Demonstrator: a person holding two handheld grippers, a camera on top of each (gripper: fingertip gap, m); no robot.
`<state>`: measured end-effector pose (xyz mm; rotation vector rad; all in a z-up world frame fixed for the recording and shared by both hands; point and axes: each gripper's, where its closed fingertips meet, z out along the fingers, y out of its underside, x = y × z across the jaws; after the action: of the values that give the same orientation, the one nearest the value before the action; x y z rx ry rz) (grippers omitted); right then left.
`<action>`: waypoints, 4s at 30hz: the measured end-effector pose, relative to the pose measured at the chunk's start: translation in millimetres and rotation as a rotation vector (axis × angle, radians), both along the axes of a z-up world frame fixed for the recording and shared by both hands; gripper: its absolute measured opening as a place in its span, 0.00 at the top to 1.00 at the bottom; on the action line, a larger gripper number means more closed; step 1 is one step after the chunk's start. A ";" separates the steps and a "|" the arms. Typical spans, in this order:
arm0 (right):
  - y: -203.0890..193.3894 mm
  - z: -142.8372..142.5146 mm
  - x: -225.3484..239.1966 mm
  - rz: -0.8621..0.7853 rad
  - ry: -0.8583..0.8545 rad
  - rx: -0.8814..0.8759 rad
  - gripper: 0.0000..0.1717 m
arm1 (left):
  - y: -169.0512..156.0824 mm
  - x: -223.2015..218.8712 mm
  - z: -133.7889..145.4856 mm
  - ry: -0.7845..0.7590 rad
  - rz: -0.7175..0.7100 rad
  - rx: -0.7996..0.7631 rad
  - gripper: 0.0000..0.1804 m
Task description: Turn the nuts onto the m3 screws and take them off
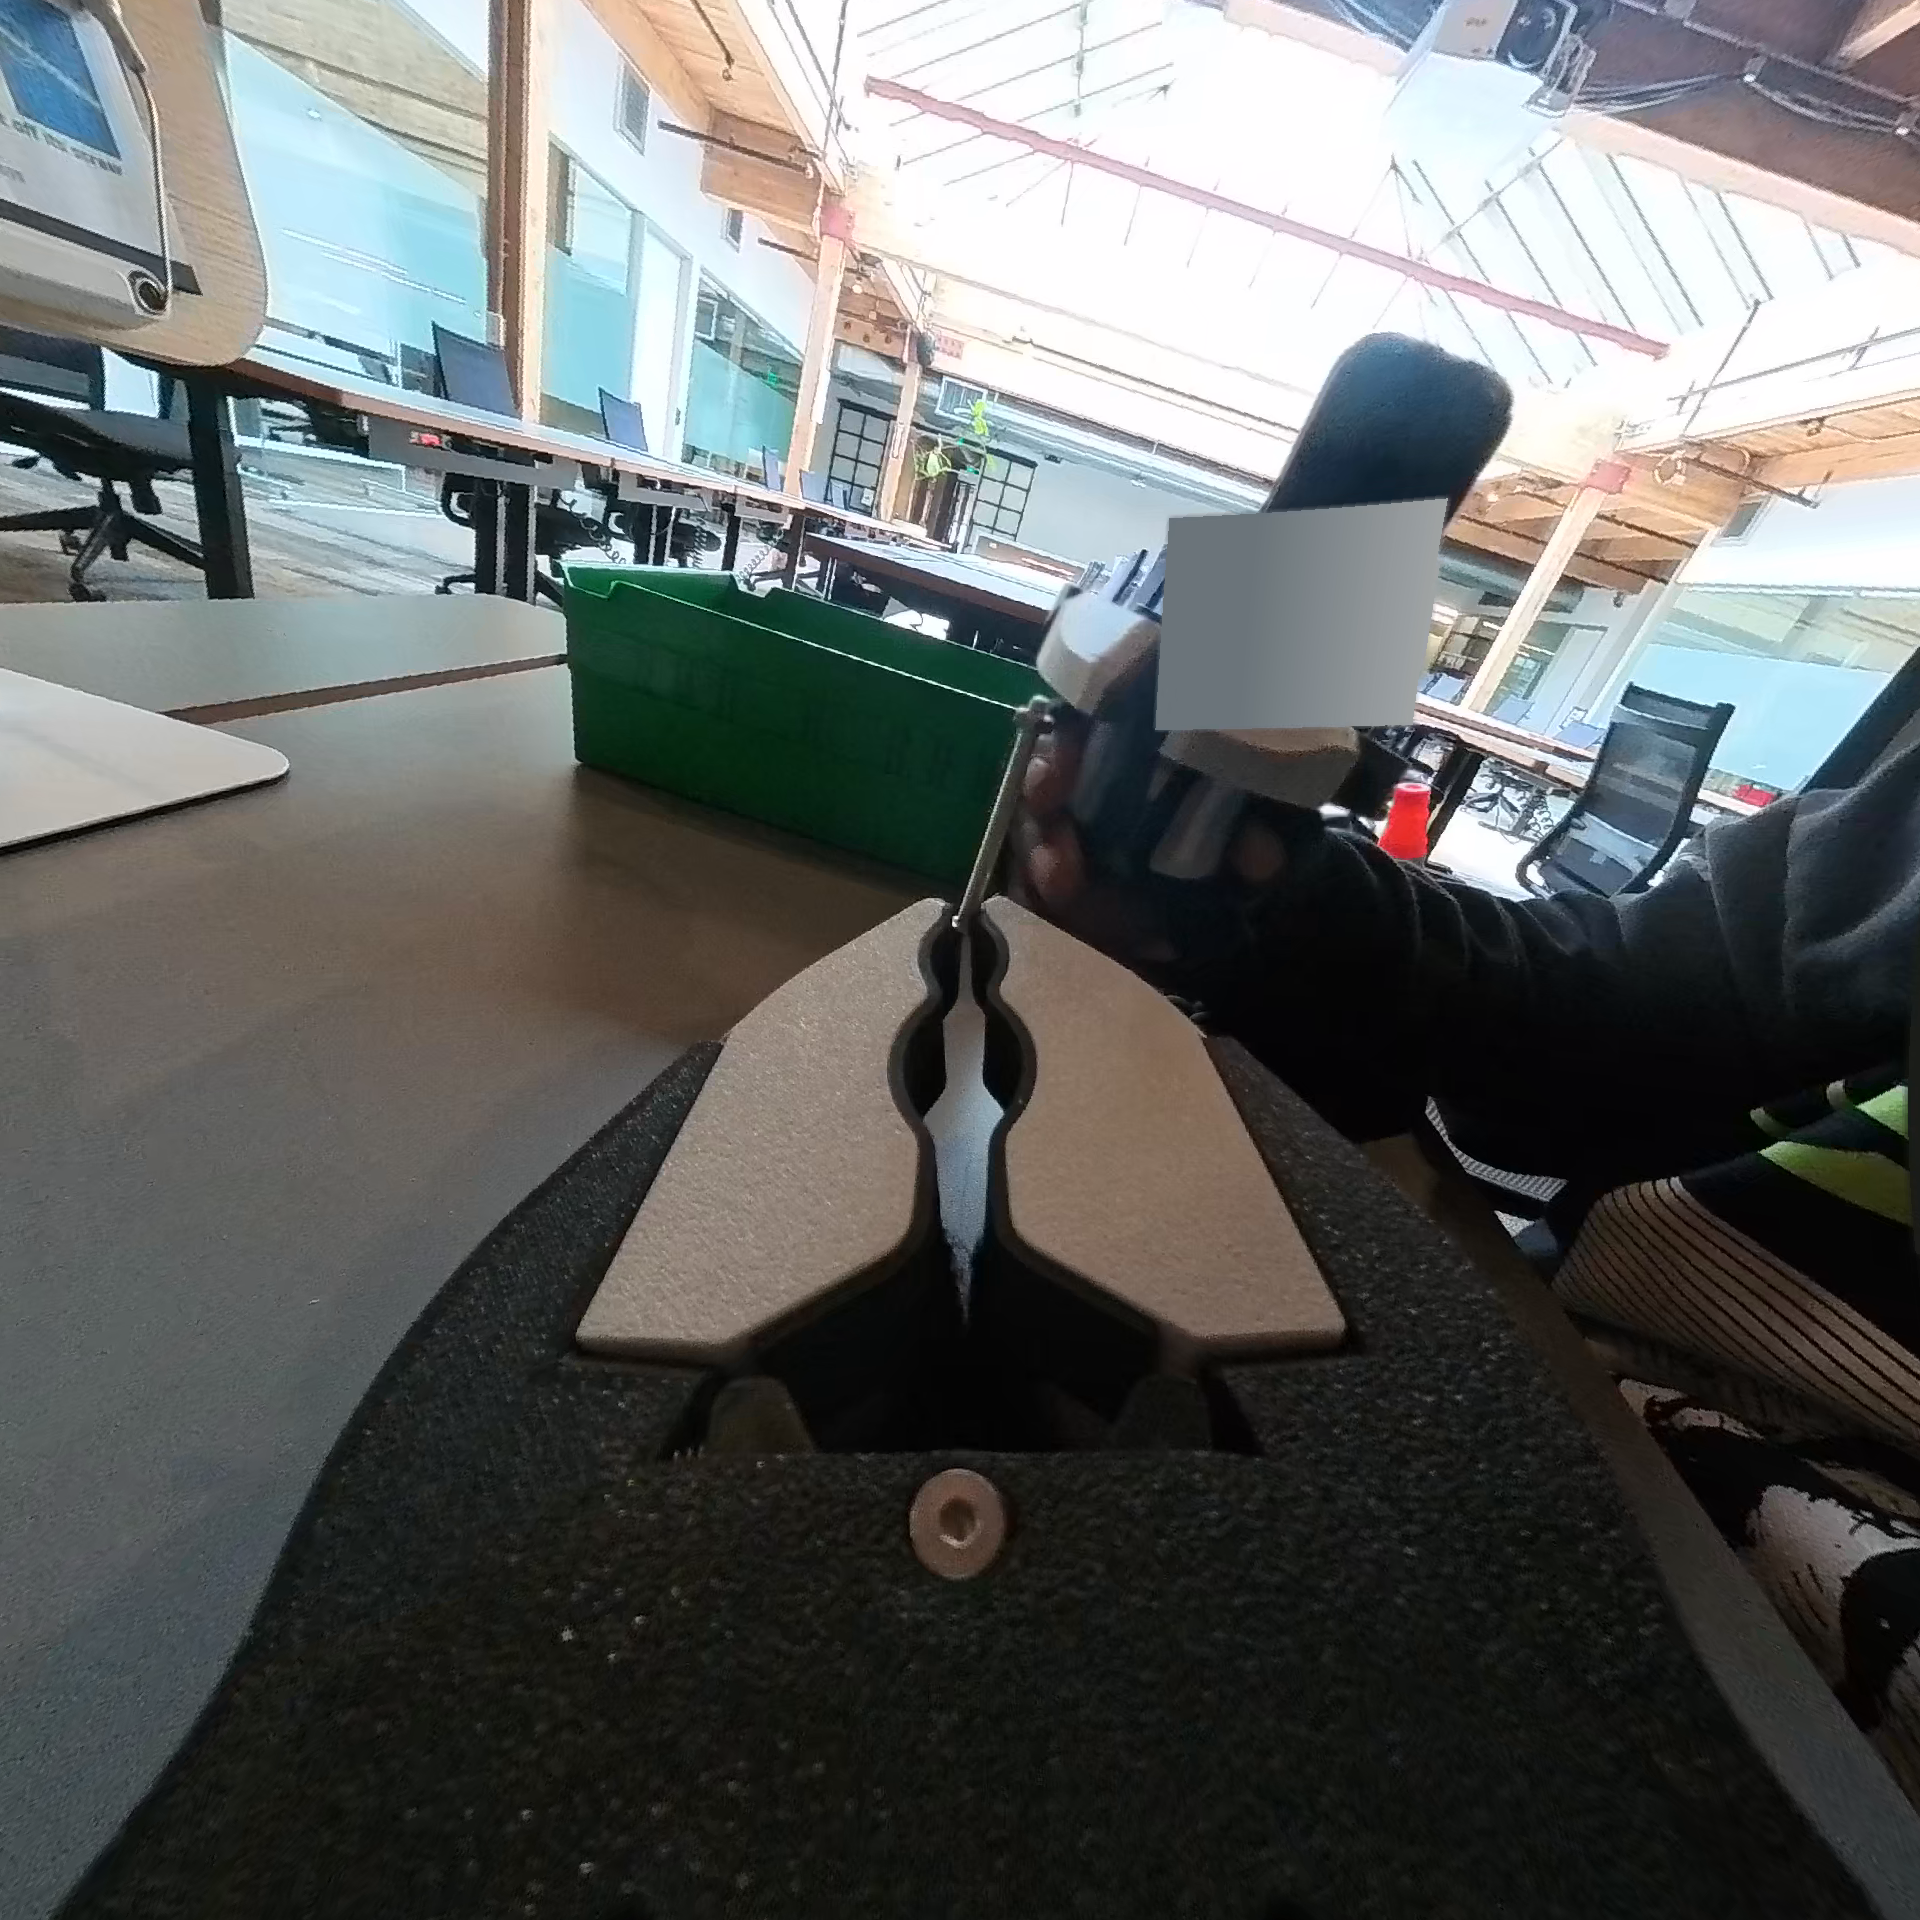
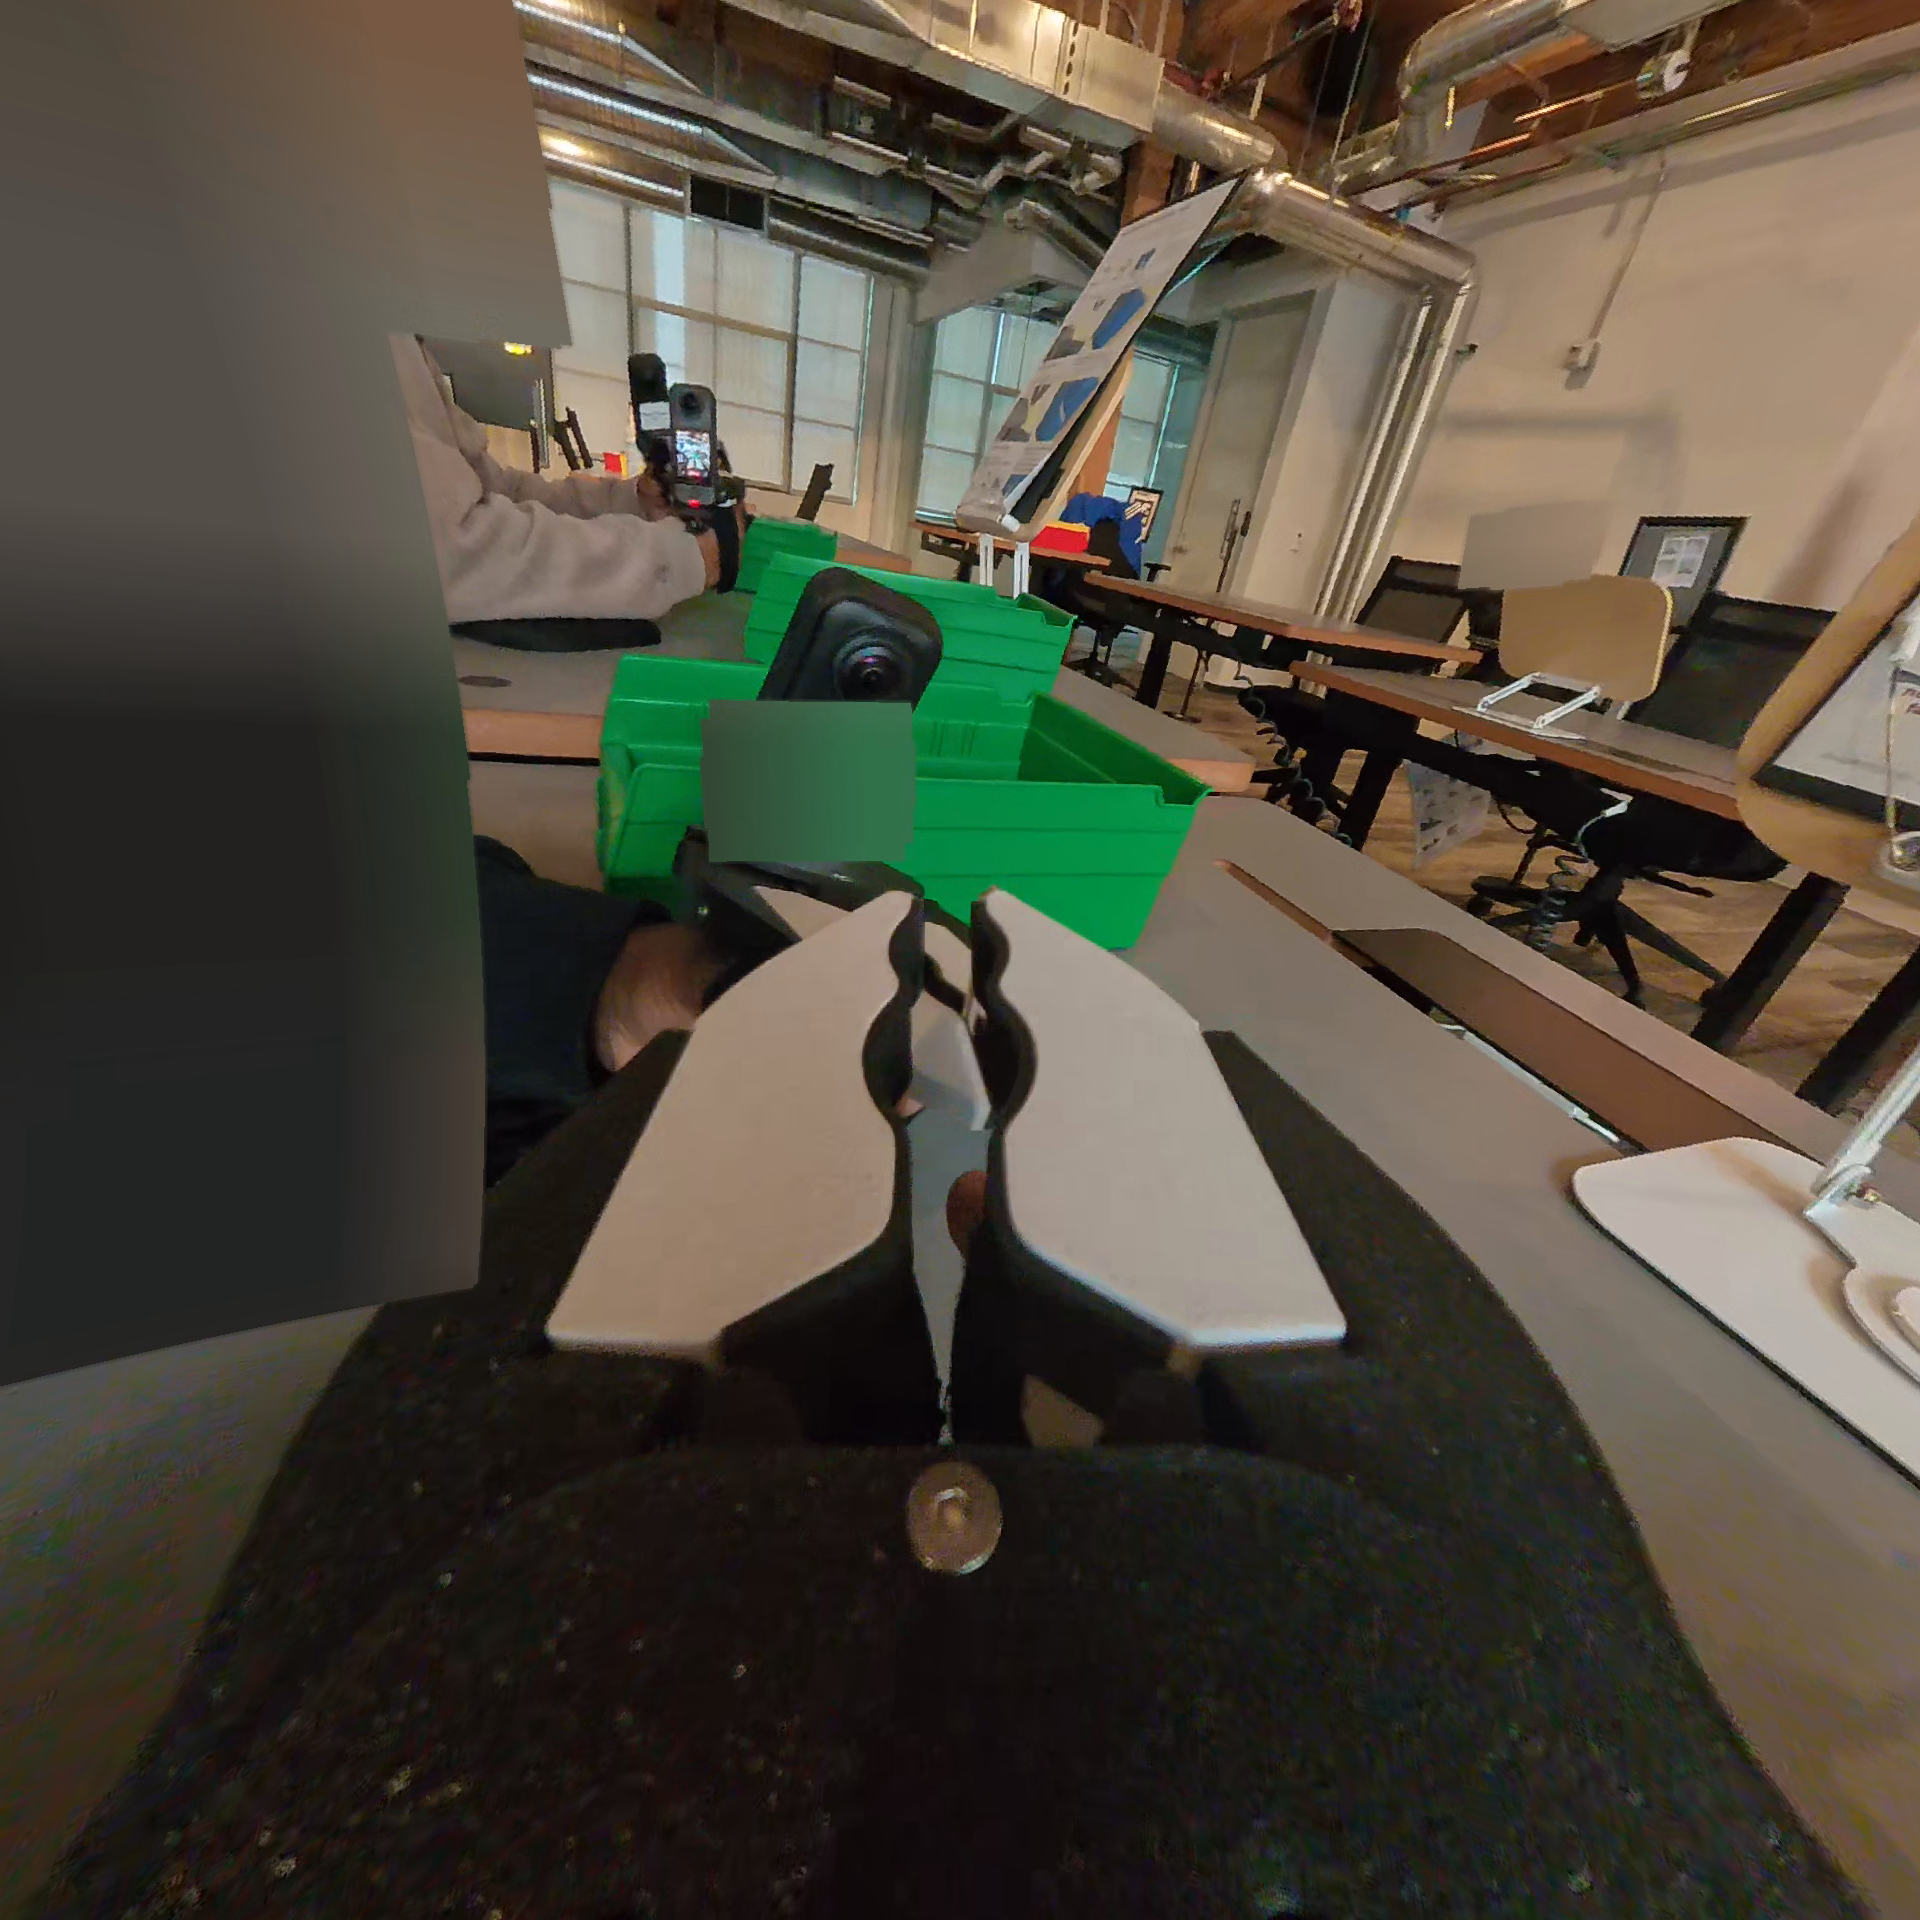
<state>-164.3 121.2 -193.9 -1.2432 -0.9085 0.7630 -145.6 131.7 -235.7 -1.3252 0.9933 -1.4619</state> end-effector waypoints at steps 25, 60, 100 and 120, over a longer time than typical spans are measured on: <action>1.1 -3.7 -1.0 -0.006 -0.020 0.001 0.96 | -0.7 0.7 -0.6 0.005 -0.003 0.003 1.00; 3.5 -8.2 -15.1 0.005 -0.049 0.028 0.79 | -2.5 1.4 -0.9 0.010 -0.013 0.007 0.99; 1.8 -3.4 -2.5 -0.002 -0.025 -0.016 0.97 | -0.1 0.5 -0.2 0.001 -0.001 -0.001 1.00; 2.9 -10.3 -14.7 0.009 -0.065 0.004 0.88 | -0.6 0.9 -0.5 0.006 -0.002 0.003 1.00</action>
<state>-179.0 124.1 -204.2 -1.2673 -0.9686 0.7304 -144.7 131.1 -236.2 -1.3273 1.0000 -1.4585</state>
